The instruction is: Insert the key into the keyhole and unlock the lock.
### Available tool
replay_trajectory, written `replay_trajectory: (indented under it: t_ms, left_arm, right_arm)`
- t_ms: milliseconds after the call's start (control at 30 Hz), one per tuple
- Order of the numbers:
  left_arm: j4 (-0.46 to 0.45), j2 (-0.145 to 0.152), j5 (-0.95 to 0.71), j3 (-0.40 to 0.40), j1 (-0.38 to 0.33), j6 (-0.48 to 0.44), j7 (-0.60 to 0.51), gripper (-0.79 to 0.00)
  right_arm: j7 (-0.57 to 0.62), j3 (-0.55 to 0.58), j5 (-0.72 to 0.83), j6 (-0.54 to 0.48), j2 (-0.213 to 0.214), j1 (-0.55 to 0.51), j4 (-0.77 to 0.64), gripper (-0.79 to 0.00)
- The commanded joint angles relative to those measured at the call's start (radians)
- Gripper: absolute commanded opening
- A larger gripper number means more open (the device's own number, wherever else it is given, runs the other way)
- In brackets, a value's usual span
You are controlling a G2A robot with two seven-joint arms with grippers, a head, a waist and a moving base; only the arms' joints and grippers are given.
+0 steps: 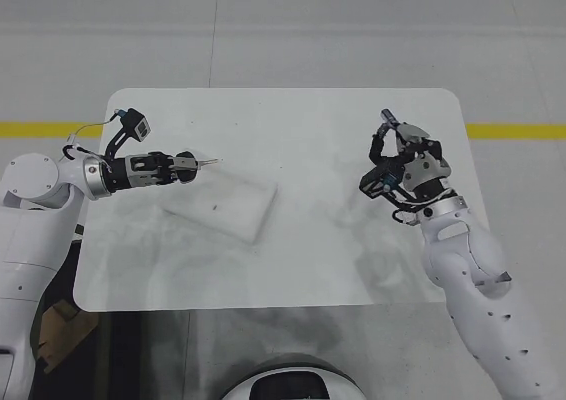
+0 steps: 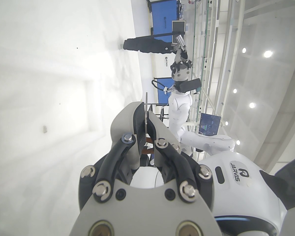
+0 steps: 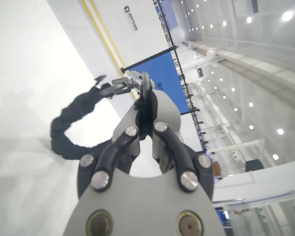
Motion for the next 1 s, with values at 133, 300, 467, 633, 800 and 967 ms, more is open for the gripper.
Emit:
replay_trajectory:
  t_ms: [133,300,467,633,800,967]
  left_arm:
    - [0.000,0.000,0.000,0.000,0.000,0.000,0.000,-0.785]
    - [0.000,0.000,0.000,0.000,0.000,0.000,0.000,-0.785]
    - [0.000,0.000,0.000,0.000,0.000,0.000,0.000,-0.785]
    - [0.000,0.000,0.000,0.000,0.000,0.000,0.000,-0.785]
    - [0.000,0.000,0.000,0.000,0.000,0.000,0.000,-0.785]
    - [0.000,0.000,0.000,0.000,0.000,0.000,0.000,-0.785]
  right_arm:
    - [-0.119,0.018,0.103,0.050,-0.012,-0.024,0.006,-0.785]
    - [-0.224,0.019,0.157,0.145,-0.026,-0.049,-0.007,-0.785]
    - [-0.286,0.040,0.549,0.058,-0.043,-0.059,-0.018,-0.785]
    - [-0.346,0.074,0.906,-0.087,-0.056,-0.054,0.011,-0.785]
    - [-0.345,0.077,1.167,-0.233,-0.067,-0.031,0.060,-0.785]
    - [-0.315,0.060,1.377,-0.376,-0.076,0.001,0.117,-0.785]
